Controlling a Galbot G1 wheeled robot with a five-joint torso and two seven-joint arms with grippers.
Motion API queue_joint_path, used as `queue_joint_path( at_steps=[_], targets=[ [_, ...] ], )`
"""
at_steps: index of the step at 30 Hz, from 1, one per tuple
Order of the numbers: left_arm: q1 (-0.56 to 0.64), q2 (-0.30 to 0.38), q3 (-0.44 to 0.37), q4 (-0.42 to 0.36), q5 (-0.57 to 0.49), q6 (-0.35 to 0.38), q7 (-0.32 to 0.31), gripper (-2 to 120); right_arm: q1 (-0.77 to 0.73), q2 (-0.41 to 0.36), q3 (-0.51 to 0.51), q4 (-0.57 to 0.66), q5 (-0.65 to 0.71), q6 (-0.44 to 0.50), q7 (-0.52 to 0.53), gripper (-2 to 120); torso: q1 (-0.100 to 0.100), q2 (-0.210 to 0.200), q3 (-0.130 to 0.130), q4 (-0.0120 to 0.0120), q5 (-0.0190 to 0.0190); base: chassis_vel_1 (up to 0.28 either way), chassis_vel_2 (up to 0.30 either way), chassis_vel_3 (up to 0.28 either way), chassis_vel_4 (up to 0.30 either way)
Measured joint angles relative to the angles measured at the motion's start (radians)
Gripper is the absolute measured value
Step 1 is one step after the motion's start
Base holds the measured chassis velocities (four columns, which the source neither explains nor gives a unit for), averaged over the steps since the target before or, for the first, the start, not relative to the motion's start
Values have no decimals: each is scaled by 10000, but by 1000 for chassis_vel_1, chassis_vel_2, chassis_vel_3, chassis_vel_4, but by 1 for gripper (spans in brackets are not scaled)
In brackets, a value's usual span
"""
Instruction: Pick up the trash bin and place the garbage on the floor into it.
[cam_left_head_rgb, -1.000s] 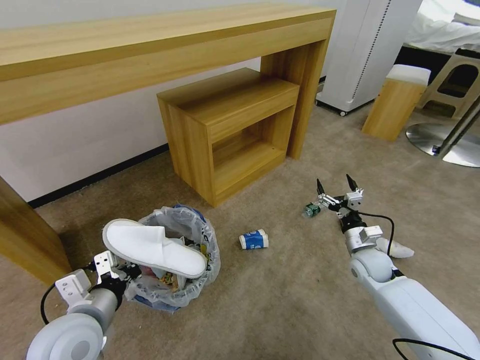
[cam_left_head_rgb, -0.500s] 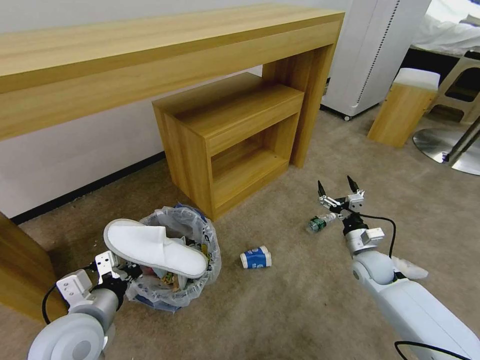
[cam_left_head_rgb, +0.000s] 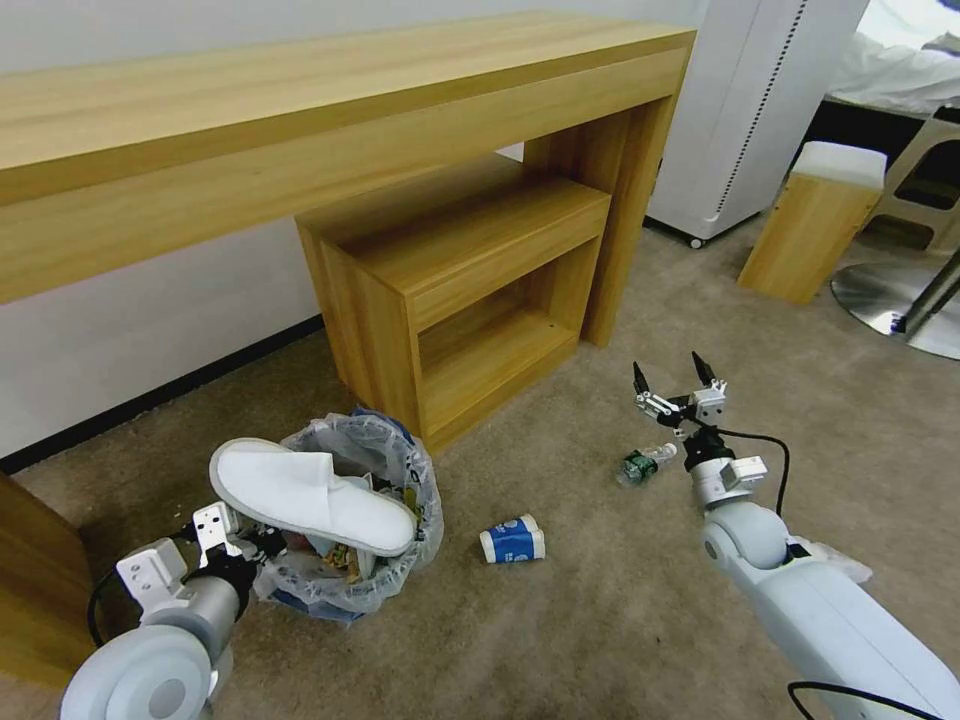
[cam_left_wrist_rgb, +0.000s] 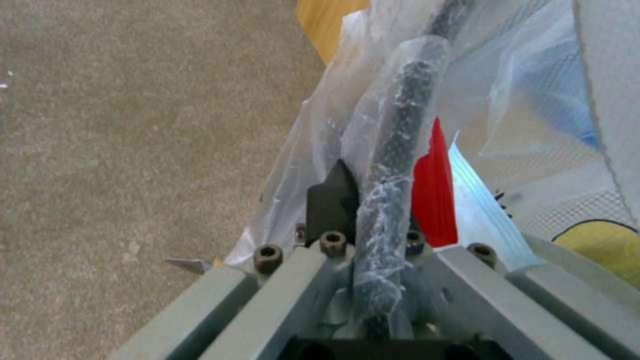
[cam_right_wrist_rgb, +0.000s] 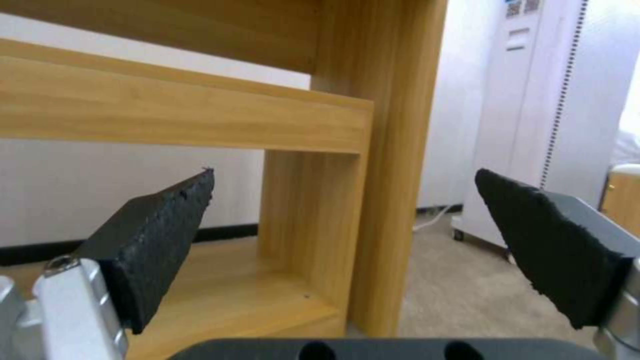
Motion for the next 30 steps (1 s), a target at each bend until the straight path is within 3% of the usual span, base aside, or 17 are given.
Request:
queue_joint_path(
  at_steps=[14,30],
  targets=[
    [223,281,75,-326,-385,501,-362,0,15,-295,-419,146,78,-190,-368,100,0,0,0,0,0,-5,9,6,-5],
    [428,651,45,-394,-549,579,-424,0,-244,-546,-522,344,4,-250,-819,100,-1,0,0,-1,0,0,0,0,0]
  ],
)
